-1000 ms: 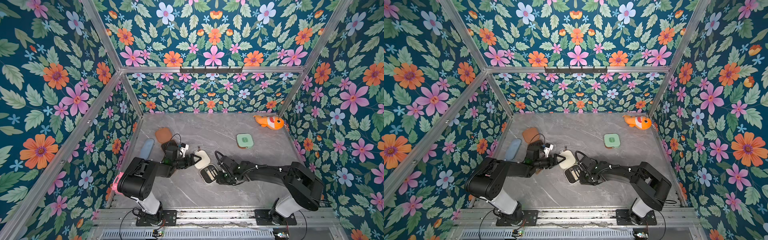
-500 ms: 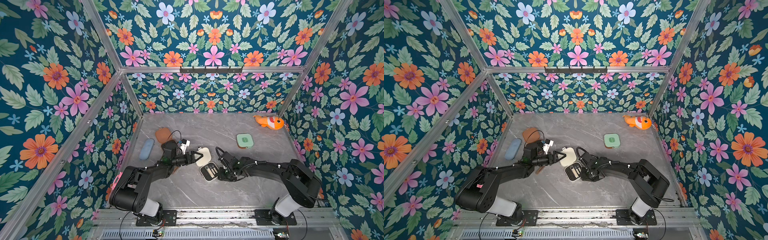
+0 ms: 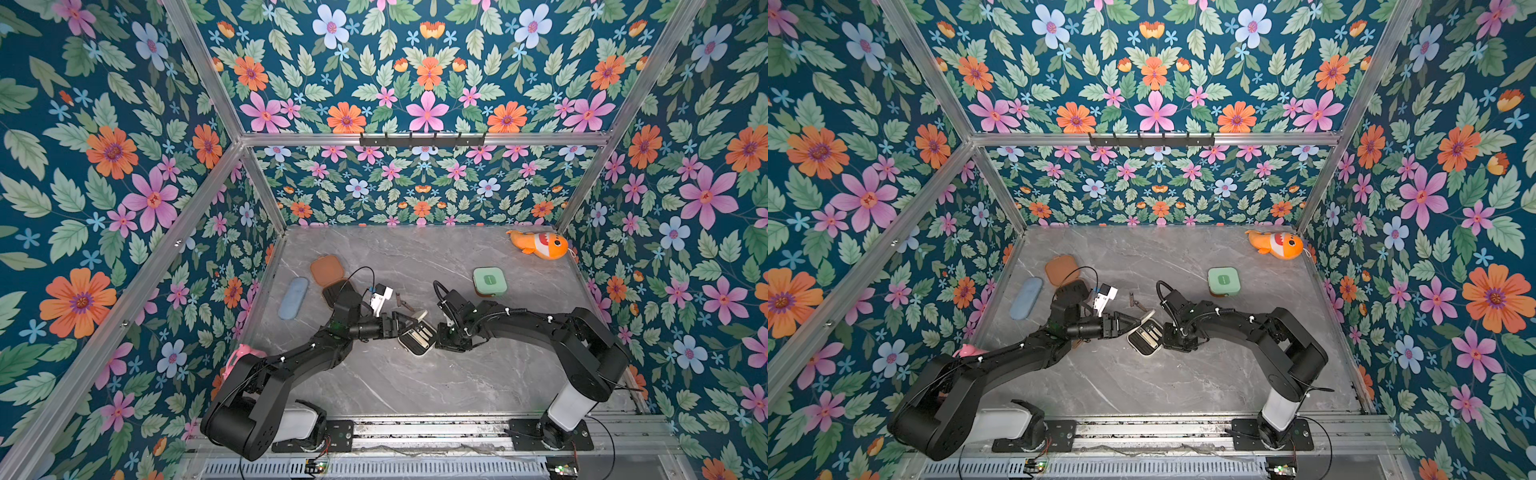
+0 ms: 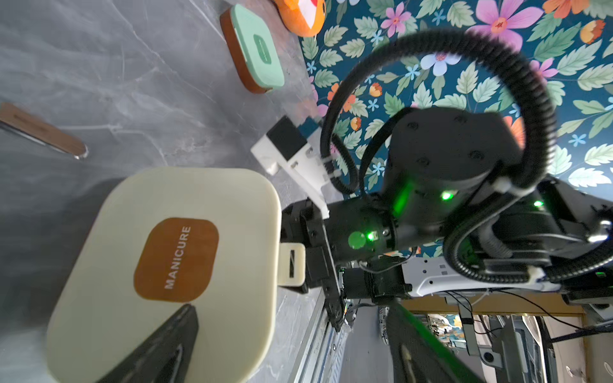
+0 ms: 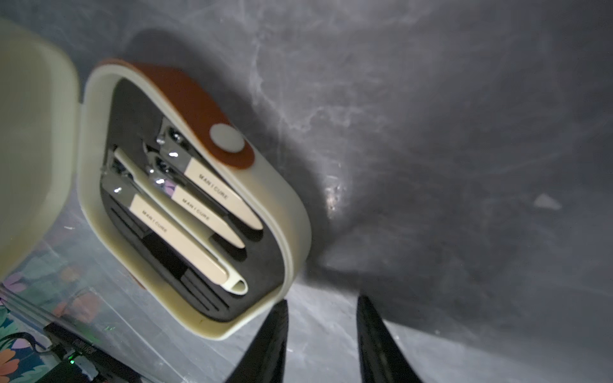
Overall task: Organize nail clipper sets
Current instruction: Close the storage box at the center of the board.
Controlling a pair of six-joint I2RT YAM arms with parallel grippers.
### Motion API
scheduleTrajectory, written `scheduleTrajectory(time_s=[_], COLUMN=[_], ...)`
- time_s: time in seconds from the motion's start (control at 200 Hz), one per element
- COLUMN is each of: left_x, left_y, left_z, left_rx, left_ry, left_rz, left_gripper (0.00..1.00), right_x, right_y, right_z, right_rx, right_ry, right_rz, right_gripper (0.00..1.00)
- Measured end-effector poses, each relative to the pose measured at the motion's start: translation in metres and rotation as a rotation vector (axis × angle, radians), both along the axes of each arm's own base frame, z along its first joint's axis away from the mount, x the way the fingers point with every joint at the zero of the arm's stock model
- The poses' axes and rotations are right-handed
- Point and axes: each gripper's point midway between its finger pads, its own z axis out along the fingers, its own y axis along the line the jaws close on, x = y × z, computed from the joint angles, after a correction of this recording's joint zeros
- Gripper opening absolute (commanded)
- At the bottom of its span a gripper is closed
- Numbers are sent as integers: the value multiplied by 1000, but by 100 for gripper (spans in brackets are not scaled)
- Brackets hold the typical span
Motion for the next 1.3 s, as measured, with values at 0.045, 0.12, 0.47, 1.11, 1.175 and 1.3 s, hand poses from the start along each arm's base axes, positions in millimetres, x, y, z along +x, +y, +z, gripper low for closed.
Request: scheduleTrajectory(time_s=[0.045,0.12,0.47,1.11,1.175,1.3], left_x=[-3,-5,19,26,26,27], left_y=[-2,-6,-13,-17,-17,-17], left_z=[-8,-22,-66,-68,-68,-67], left_rx=[12,33,109,107,107,110], left_ry=[21,56,171,158,157,161], left_rz=[-4,-2,118,141,141,141], left_gripper=[89,84,68,68,68,68], right_x=[2,7,0,-1,-3,-8], right_y=[-1,-5,-28,33,36,38], right_z=[1,3,47,43,43,40], right_rx=[-2,-3,54,190,197,197], right_ry=[-4,-4,-99,-65,-61,-49], right_rz=[6,-10,-103,-94,-92,-91], right_gripper=[38,39,43,42,42,42])
